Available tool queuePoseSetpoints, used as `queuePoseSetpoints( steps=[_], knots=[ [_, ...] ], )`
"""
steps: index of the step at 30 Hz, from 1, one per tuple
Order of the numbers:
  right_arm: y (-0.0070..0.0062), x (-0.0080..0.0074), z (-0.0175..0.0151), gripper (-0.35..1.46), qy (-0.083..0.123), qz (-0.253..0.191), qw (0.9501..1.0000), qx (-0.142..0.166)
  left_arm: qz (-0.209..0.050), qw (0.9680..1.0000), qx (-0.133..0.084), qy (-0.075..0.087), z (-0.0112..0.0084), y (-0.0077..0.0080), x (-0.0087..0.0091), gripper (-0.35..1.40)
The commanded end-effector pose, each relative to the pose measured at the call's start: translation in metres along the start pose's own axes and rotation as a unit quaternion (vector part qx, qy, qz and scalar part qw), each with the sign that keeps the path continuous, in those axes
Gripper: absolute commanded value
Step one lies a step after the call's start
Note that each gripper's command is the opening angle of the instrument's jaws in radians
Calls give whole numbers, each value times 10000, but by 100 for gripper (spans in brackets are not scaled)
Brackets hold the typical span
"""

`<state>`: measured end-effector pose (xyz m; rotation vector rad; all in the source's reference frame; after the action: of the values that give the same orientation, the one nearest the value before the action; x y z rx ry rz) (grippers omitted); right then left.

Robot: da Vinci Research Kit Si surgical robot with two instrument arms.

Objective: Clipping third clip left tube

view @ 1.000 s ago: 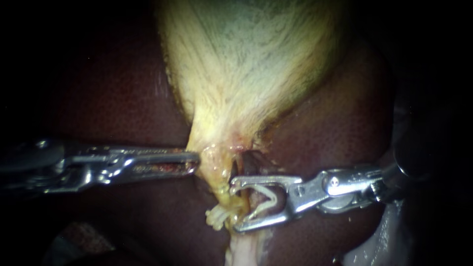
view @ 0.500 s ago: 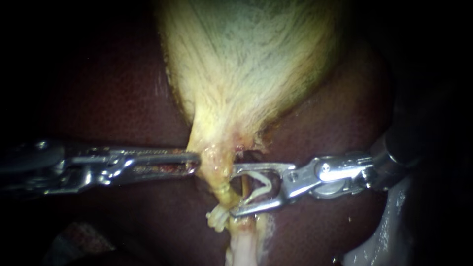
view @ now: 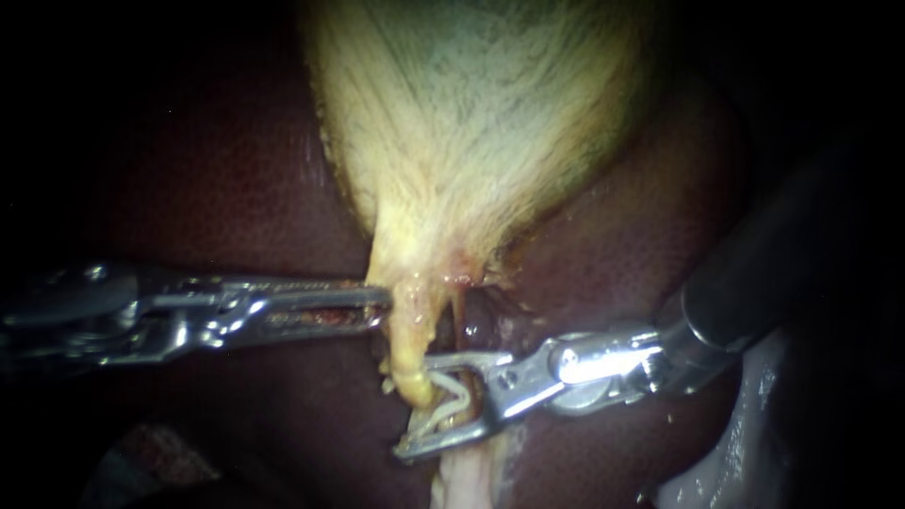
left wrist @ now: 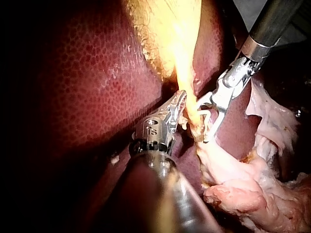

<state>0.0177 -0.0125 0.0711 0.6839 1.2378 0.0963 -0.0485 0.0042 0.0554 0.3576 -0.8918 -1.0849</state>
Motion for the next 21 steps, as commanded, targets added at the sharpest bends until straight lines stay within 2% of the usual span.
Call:
queuePoseSetpoints(
  steps=[1,8,17,21],
  knots=[
    [1,1,0,56,15,5,10000,-10,2,10000,-6,-7,0,0,1,-35],
    [4,10,-3,56,74,34,10000,-4,4,10000,1,-5,2,-1,1,-35],
    [14,42,-28,53,170,40,9997,-159,12,10000,6,-6,5,-1,4,-35],
    [14,42,-28,51,169,38,9997,-171,13,10000,17,-2,6,-2,5,-35]
  ],
)
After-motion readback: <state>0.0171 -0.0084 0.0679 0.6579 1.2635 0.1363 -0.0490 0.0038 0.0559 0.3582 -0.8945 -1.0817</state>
